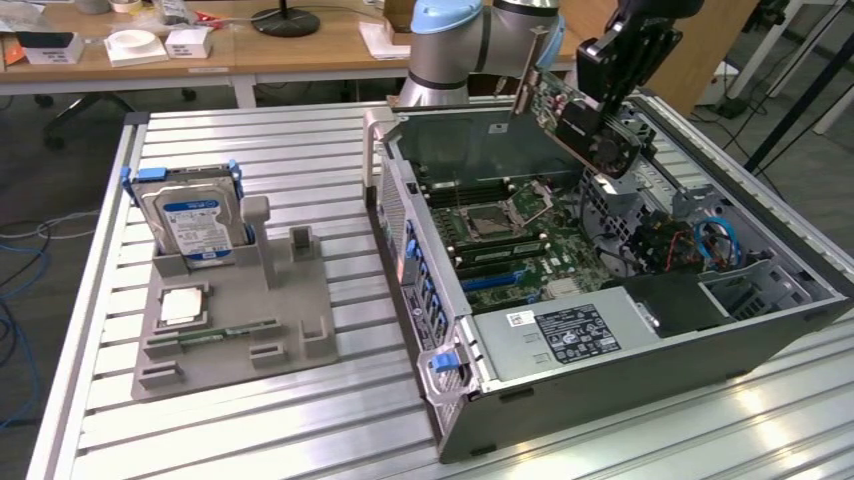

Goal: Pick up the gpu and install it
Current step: 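Insert the gpu into the slot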

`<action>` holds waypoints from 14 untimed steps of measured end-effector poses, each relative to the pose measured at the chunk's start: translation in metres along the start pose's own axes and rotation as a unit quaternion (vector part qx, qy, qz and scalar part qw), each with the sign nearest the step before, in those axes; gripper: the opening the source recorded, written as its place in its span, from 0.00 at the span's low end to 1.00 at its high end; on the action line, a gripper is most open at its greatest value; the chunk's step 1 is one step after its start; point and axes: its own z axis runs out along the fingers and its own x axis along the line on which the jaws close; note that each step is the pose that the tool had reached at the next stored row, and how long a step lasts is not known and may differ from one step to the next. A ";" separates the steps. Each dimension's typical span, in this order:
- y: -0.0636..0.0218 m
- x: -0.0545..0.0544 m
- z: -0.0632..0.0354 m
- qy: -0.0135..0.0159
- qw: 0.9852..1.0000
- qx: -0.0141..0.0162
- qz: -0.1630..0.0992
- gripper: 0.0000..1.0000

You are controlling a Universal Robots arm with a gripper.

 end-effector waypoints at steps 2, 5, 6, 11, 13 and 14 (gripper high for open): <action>0.0000 0.000 0.0000 0.000 1.000 0.000 -0.004 0.26; 0.0000 0.000 0.0000 0.000 1.000 0.000 -0.010 0.26; 0.0000 0.000 0.0000 0.001 1.000 0.000 -0.012 0.26; 0.0000 0.000 0.0000 0.001 1.000 -0.001 -0.025 0.26; 0.0000 0.000 0.0000 0.001 1.000 -0.001 -0.031 0.26; 0.0000 0.000 0.0000 0.002 0.999 -0.001 -0.033 0.26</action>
